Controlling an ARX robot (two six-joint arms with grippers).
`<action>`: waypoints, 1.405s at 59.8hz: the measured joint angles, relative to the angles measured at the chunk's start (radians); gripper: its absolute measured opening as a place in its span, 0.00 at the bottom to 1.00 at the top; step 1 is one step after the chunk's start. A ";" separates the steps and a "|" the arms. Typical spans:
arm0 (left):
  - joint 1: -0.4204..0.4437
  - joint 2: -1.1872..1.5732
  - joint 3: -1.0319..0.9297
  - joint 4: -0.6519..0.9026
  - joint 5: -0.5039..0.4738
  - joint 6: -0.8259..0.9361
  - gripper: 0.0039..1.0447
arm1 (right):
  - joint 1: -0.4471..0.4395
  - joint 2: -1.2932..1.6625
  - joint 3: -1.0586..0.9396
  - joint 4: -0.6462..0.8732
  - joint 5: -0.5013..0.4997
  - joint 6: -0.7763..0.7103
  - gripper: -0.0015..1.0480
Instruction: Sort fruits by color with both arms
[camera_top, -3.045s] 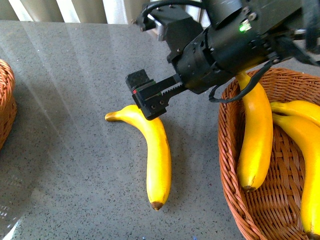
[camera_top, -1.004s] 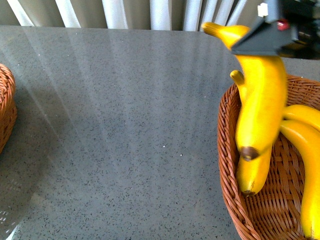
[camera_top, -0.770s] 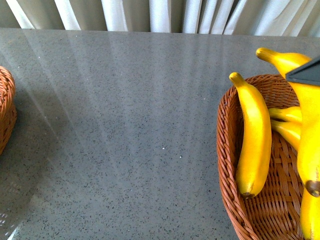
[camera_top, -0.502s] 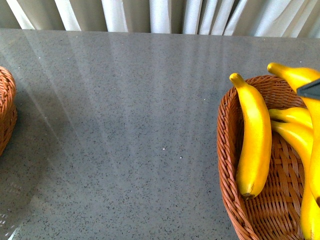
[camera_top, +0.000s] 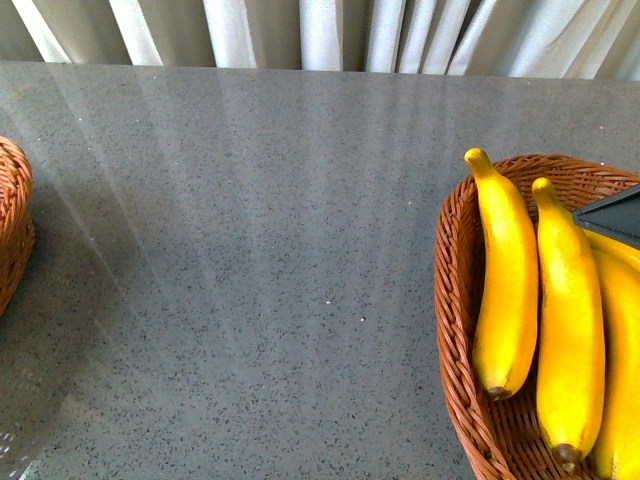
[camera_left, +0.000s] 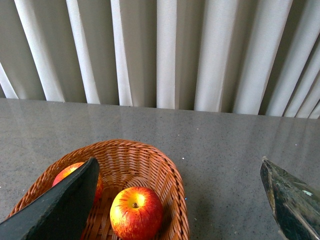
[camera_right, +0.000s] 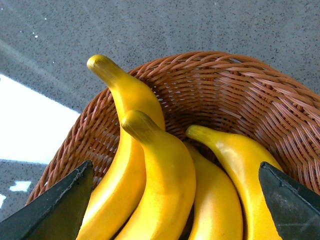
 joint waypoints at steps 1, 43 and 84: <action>0.000 0.000 0.000 0.000 0.000 0.000 0.91 | 0.000 0.000 0.000 0.000 0.000 0.000 0.91; 0.000 0.000 0.000 0.000 0.000 0.000 0.91 | 0.011 -0.387 -0.543 0.868 0.387 0.098 0.02; 0.000 0.000 0.000 0.000 0.000 0.000 0.91 | 0.011 -0.913 -0.616 0.439 0.387 0.098 0.02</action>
